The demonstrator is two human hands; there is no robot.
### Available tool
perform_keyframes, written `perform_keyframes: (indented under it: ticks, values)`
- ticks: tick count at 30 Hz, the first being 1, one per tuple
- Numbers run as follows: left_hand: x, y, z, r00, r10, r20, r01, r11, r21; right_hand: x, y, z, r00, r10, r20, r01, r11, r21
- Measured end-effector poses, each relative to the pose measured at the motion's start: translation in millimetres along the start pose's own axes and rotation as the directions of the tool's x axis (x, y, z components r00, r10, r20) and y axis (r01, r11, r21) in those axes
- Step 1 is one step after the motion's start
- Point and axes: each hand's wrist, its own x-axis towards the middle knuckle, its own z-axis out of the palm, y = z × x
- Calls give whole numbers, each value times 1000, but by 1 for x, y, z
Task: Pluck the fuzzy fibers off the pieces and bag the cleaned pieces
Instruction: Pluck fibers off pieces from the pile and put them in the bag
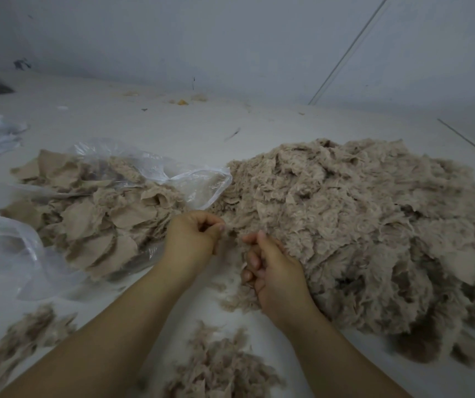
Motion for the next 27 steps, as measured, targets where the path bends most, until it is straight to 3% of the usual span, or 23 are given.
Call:
perform_keyframes:
  ticks: [3, 7, 9, 15, 17, 19, 20, 21, 22, 23, 25, 27]
  values:
    - [-8, 3, -10, 998, -29, 53, 38, 983, -181, 0, 1, 0, 1000, -12, -17, 12, 1000, -26]
    - [-30, 4, -15, 964, -12, 267, 93, 951, -296, 1, 0, -2, 1000, -4, -21, 2, 996, -90]
    - [-38, 2, -16, 941, -4, 339, 104, 955, -278, 2, 1, -2, 1000, -4, -10, 3, 993, -117]
    - [-39, -1, -17, 946, 9, 325, 60, 978, -201, 0, 0, -1, 999, -46, -4, 45, 992, -120]
    - [-34, 4, -29, 864, 13, 504, 72, 986, -149, 0, -1, -1, 1000, -22, -1, 22, 996, -83]
    - [-28, 12, -48, 643, -90, 760, 62, 996, 65, 0, -2, 0, 1000, 6, -20, -7, 999, -38]
    - [-25, 14, -55, 552, -168, 817, 6, 980, 198, 0, -2, 1, 1000, 8, -26, -8, 1000, -9]
    - [-24, 15, -56, 526, -229, 819, -60, 951, 305, 1, -2, 1, 1000, 5, -29, -4, 1000, 15]
    - [-23, 15, -53, 579, -254, 775, -109, 918, 382, 1, -2, 1, 1000, 3, -29, -2, 999, 34]
    - [-23, 13, -46, 675, -239, 698, -129, 893, 430, 2, -2, 1, 1000, 6, -27, -5, 999, 48]
    - [-26, 6, -29, 821, -144, 553, -176, 857, 485, 3, -2, 2, 1000, 23, -17, -22, 998, 66]
    - [-30, -1, -14, 836, -98, 540, -281, 770, 574, 3, -2, 2, 999, 37, -15, -36, 995, 95]
